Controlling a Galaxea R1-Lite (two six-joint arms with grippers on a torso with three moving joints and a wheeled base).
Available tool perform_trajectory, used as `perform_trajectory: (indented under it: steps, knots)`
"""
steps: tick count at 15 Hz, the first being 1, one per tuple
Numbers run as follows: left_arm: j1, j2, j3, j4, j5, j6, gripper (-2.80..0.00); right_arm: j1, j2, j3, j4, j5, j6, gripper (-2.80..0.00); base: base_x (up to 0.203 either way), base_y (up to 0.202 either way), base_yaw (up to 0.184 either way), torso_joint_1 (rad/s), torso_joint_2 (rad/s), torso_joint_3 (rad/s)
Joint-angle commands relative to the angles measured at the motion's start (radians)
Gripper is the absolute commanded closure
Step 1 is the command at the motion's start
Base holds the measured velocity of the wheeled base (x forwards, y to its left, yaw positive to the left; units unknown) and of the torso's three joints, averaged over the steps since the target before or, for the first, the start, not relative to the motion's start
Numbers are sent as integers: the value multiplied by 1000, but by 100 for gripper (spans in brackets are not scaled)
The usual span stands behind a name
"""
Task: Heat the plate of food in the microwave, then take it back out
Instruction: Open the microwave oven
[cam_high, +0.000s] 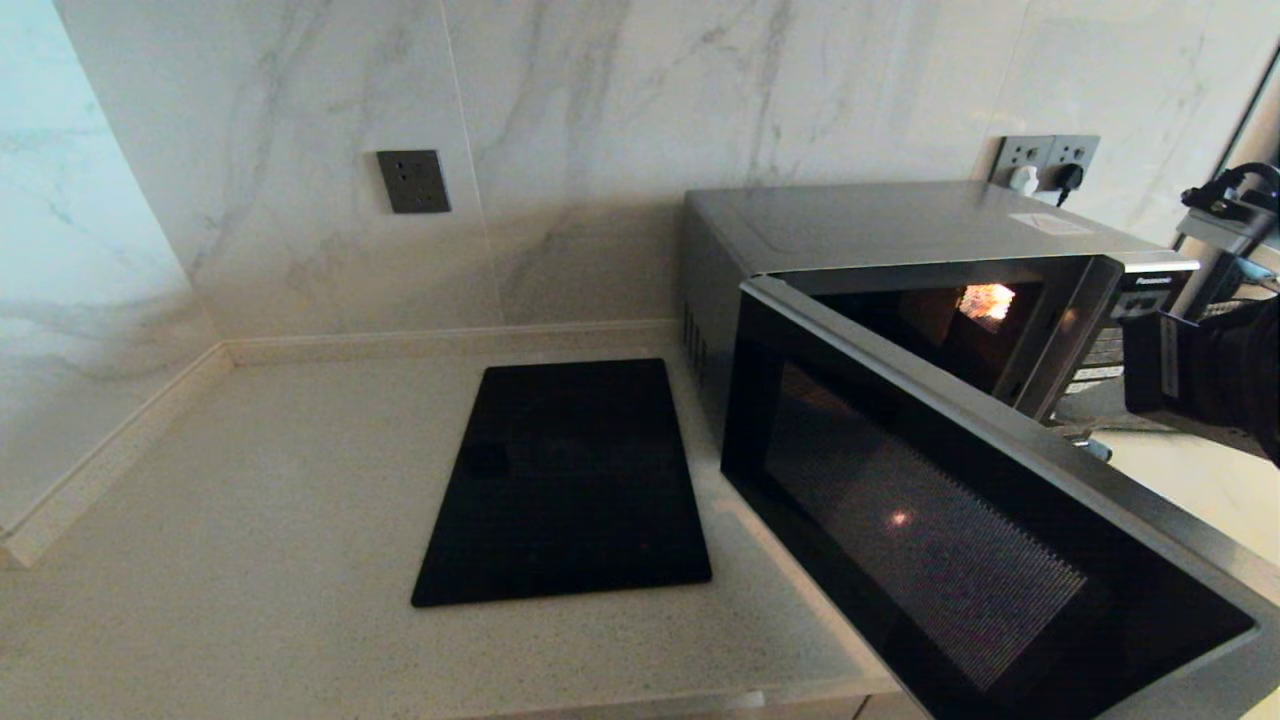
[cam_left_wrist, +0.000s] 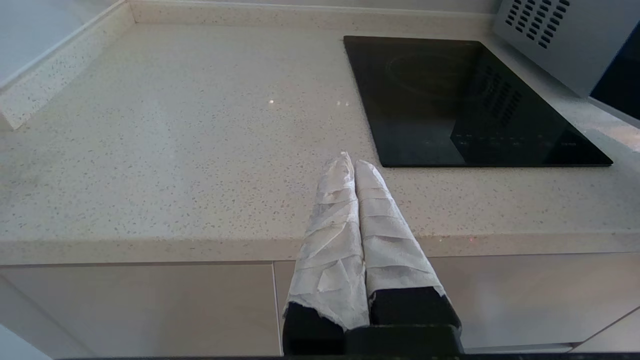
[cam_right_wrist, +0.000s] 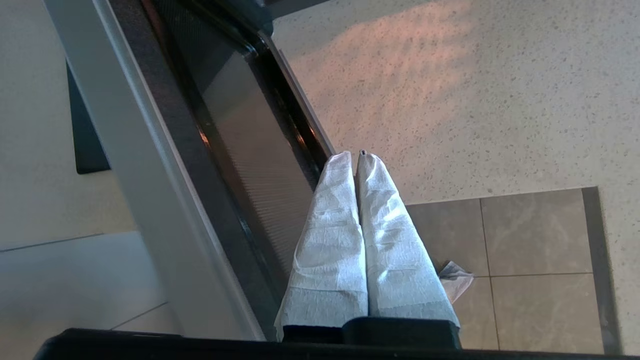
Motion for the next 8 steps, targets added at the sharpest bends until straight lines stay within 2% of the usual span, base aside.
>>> perform_trajectory:
  steps: [1,8]
  knots:
    - [0,2,0,0,0,-1,0,18,-3,5,4,2,4,0,0,0,0,0,0,0]
    - [0,2,0,0,0,-1,0,176,4,6,2,4,102,0,0,0,0,0,0,0]
